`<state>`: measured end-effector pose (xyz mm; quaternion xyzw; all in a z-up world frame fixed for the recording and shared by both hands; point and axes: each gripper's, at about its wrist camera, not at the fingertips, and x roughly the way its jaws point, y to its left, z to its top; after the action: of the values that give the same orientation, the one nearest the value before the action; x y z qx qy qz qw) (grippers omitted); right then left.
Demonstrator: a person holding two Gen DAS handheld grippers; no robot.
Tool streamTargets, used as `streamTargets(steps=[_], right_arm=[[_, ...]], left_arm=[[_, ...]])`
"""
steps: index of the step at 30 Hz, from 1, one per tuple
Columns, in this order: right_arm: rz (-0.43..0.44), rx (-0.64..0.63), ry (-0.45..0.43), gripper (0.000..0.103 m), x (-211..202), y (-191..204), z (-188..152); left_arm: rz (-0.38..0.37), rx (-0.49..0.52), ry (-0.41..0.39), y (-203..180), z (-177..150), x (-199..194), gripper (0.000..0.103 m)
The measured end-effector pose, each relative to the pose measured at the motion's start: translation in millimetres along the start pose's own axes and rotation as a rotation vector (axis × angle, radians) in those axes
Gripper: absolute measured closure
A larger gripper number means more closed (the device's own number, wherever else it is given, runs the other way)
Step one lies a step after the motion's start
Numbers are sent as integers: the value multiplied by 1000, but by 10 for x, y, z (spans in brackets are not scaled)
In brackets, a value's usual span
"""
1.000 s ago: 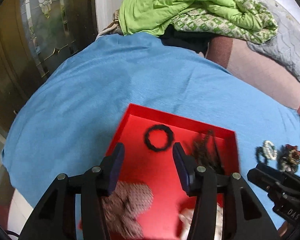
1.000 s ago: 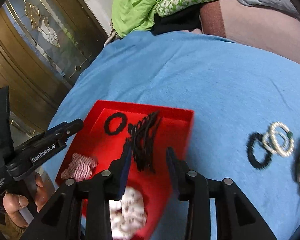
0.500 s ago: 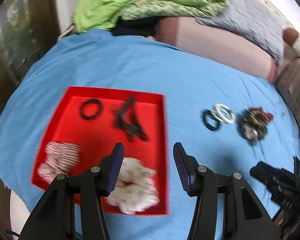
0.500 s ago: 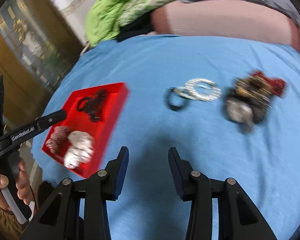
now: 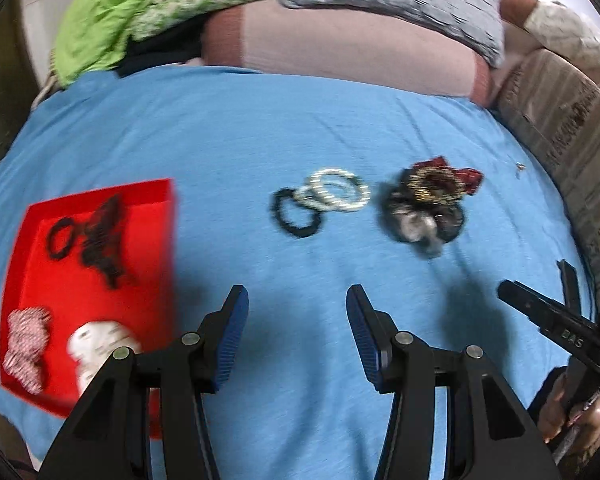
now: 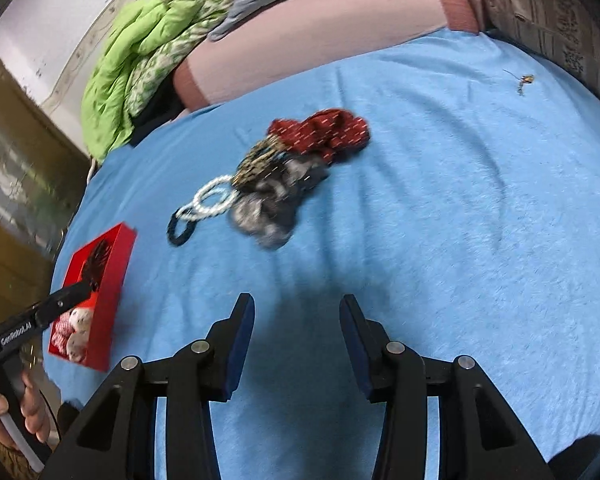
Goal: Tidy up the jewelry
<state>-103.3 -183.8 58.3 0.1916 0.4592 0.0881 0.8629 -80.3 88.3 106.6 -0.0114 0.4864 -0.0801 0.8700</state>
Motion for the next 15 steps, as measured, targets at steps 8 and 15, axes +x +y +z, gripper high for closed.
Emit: streamTargets(steps=[8, 15], right_arm=[[53, 78, -58, 55, 97, -268, 354], [109, 178, -121, 39, 273, -489, 895]], left_arm=[[-118, 61, 22, -580, 436, 449, 53], [-177, 43, 51, -812, 811, 912, 53]])
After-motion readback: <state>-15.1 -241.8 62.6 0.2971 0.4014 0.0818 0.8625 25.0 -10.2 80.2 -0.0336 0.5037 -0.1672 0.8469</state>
